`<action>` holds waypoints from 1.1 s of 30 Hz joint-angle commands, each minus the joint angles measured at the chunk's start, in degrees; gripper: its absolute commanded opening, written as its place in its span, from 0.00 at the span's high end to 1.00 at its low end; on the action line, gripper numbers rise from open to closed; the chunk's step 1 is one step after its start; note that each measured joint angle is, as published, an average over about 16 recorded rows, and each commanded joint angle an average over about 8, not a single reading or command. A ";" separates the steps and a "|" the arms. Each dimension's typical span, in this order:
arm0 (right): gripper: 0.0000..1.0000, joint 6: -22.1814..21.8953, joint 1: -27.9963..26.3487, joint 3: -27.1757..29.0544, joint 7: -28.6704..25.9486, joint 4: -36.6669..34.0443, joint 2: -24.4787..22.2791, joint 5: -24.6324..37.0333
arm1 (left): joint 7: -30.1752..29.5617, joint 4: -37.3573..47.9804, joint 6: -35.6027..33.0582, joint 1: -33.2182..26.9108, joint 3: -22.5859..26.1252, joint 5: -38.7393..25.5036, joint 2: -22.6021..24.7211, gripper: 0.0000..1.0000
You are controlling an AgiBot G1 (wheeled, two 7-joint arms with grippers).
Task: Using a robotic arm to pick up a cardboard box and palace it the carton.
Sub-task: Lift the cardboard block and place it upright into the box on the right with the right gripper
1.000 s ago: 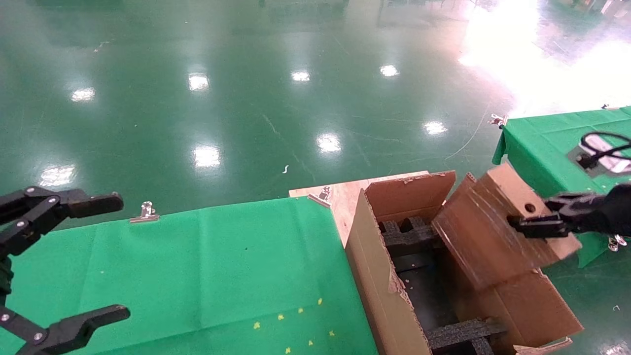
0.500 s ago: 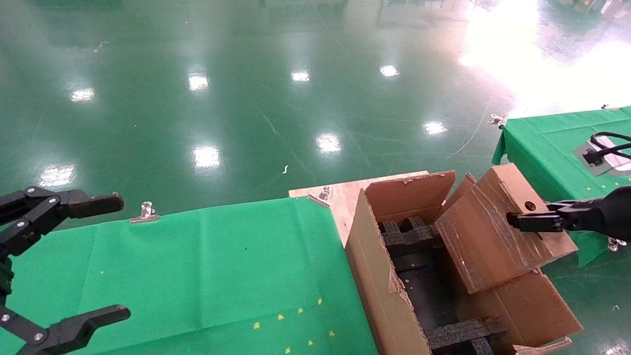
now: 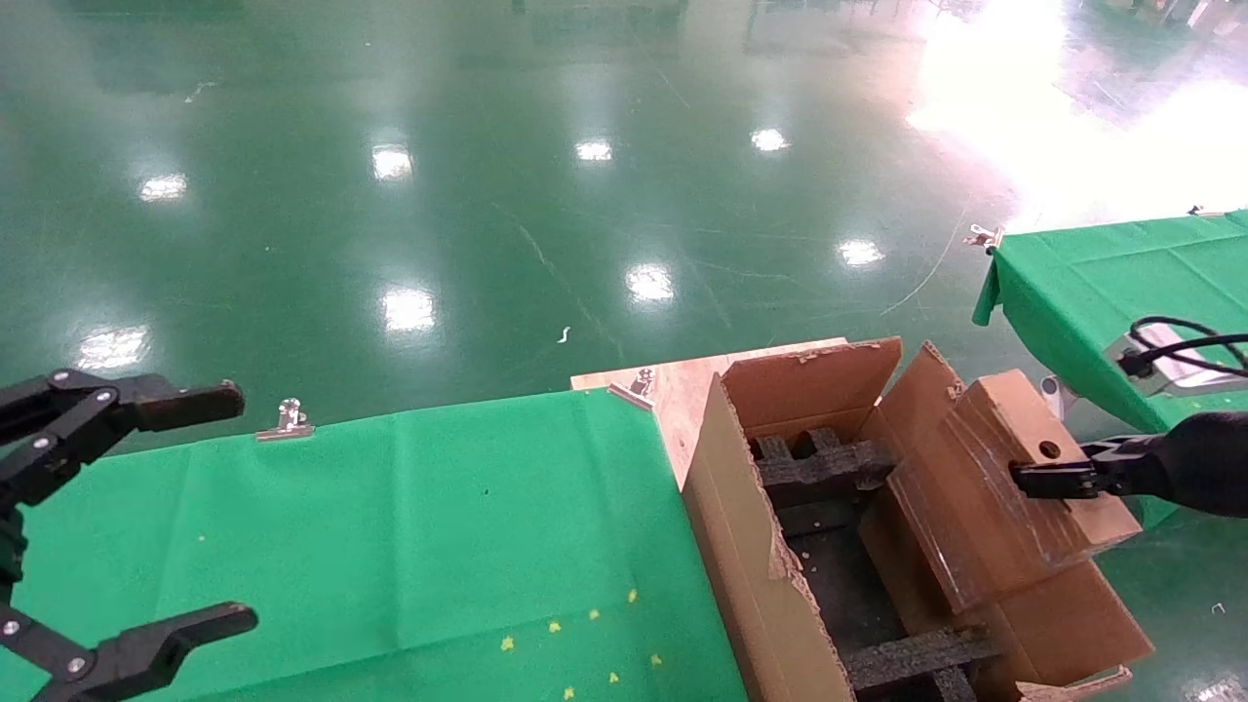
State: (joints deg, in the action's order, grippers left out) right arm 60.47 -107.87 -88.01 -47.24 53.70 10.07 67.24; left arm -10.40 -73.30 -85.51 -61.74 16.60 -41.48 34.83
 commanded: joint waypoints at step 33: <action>1.00 -17.07 14.01 -5.38 -5.59 -7.13 12.55 -2.31 | 0.06 0.00 0.05 -0.03 0.12 0.08 -0.05 0.00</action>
State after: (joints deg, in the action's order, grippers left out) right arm 43.61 -93.98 -93.27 -52.58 46.48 22.64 64.83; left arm -10.34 -73.30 -85.46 -61.77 16.72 -41.40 34.79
